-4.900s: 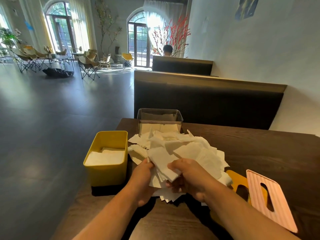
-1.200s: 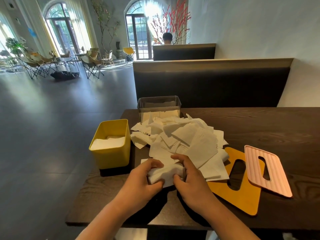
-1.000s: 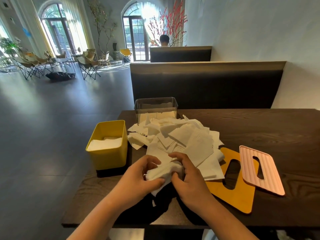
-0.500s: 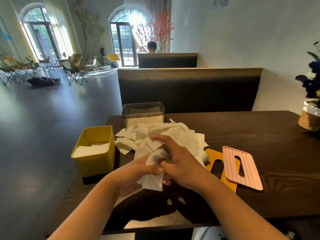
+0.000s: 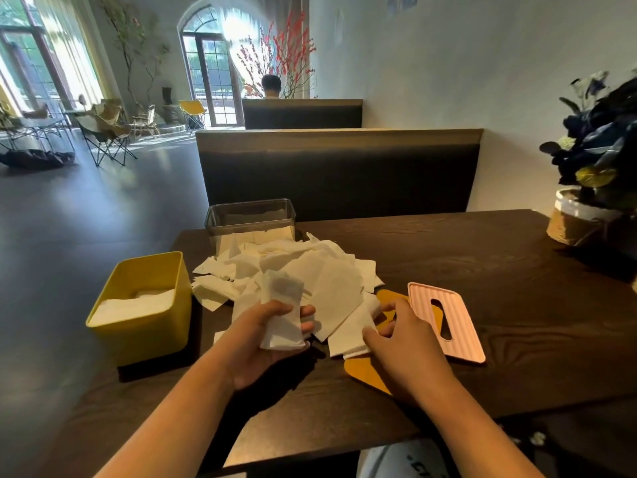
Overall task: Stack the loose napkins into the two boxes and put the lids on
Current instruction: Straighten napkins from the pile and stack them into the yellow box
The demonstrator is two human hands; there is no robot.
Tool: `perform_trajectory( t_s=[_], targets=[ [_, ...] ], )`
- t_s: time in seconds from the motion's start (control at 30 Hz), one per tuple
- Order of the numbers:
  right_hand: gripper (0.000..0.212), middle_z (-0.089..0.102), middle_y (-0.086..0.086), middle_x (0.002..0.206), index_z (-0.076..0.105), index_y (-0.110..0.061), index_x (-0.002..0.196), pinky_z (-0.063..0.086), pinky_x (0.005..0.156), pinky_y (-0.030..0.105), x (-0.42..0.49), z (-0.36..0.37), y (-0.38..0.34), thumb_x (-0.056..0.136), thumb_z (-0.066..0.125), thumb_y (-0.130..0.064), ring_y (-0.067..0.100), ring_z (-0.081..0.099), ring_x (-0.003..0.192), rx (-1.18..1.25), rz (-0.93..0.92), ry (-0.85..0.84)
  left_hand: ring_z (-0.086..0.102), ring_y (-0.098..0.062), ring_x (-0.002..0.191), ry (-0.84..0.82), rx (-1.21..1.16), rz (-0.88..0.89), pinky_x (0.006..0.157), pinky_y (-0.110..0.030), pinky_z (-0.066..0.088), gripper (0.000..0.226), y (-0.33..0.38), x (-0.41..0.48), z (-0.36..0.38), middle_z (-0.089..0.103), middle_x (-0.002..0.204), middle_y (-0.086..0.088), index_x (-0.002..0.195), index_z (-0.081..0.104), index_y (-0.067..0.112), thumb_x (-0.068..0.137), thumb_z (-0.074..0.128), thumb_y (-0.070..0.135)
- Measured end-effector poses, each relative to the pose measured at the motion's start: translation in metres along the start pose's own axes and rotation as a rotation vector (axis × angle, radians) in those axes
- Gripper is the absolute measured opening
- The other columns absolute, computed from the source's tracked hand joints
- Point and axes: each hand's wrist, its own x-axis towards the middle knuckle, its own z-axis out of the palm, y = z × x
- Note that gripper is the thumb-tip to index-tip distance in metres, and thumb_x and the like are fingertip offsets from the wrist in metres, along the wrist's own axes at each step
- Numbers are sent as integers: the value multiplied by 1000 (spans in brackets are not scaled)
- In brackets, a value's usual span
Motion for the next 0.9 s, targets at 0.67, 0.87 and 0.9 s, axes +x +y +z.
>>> perform_trajectory(
  t_s=[0.67, 0.87, 0.9],
  targets=[
    [38, 68, 4, 126, 57, -36, 121, 60, 64, 24, 14, 4, -31, 99, 65, -5, 15, 76, 96, 717, -55, -58, 70, -29, 104, 0, -122, -63, 107, -55, 48, 37, -13, 4, 2, 72, 130, -20, 130, 65, 4, 96, 57, 16],
    [26, 68, 0, 112, 68, -29, 112, 63, 65, 34, 11, -4, -50, 97, 67, -9, 21, 72, 97, 889, -114, 104, 67, -28, 110, -22, -254, -115, 95, -53, 55, 46, -13, 6, -4, 68, 136, -21, 132, 66, -2, 95, 59, 25],
    [22, 68, -1, 109, 70, -29, 108, 61, 65, 32, 10, -4, -51, 96, 68, -10, 21, 70, 98, 893, -133, 132, 68, -28, 110, -32, -263, -128, 92, -52, 57, 47, -15, 6, -4, 68, 136, -21, 129, 70, -4, 95, 59, 27]
  ],
)
